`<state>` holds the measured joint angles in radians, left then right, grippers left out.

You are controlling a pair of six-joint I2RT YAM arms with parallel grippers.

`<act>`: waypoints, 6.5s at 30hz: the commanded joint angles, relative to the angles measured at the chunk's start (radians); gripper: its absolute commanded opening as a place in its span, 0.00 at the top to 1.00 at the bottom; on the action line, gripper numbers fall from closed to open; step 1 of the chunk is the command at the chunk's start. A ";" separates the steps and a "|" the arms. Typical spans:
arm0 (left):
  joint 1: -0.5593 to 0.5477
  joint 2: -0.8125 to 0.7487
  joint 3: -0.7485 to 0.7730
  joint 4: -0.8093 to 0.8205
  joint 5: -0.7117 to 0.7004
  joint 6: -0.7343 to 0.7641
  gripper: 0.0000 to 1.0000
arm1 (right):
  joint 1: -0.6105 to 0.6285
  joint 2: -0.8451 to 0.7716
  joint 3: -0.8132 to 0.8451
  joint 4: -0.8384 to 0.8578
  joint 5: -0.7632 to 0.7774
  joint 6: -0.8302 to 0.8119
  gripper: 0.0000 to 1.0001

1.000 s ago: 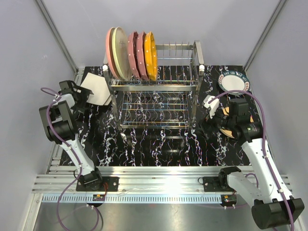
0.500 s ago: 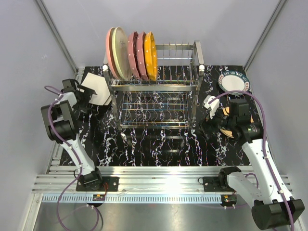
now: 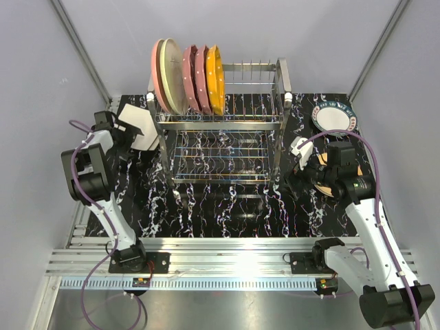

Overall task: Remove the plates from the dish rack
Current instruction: Place the plate on the table, then grab a plate with the right arm, then place the plate on the table

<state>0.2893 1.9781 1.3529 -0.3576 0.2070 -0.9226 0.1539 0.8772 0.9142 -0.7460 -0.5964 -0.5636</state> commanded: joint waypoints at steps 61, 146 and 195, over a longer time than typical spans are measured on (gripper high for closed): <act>-0.173 -1.559 -0.733 0.183 0.060 0.650 0.01 | 0.163 0.505 1.242 -0.369 -0.119 0.350 0.02; -0.174 -1.641 -0.752 0.184 0.043 0.665 0.01 | 0.411 1.014 1.752 0.151 0.096 0.887 1.00; -0.176 -1.644 -0.756 0.195 0.052 0.662 0.01 | 0.397 0.704 1.730 -0.016 0.217 0.487 1.00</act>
<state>0.1177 0.3466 0.5953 -0.1944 0.2619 -0.2764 0.5537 1.6611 2.6385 -0.9146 -0.4603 0.0452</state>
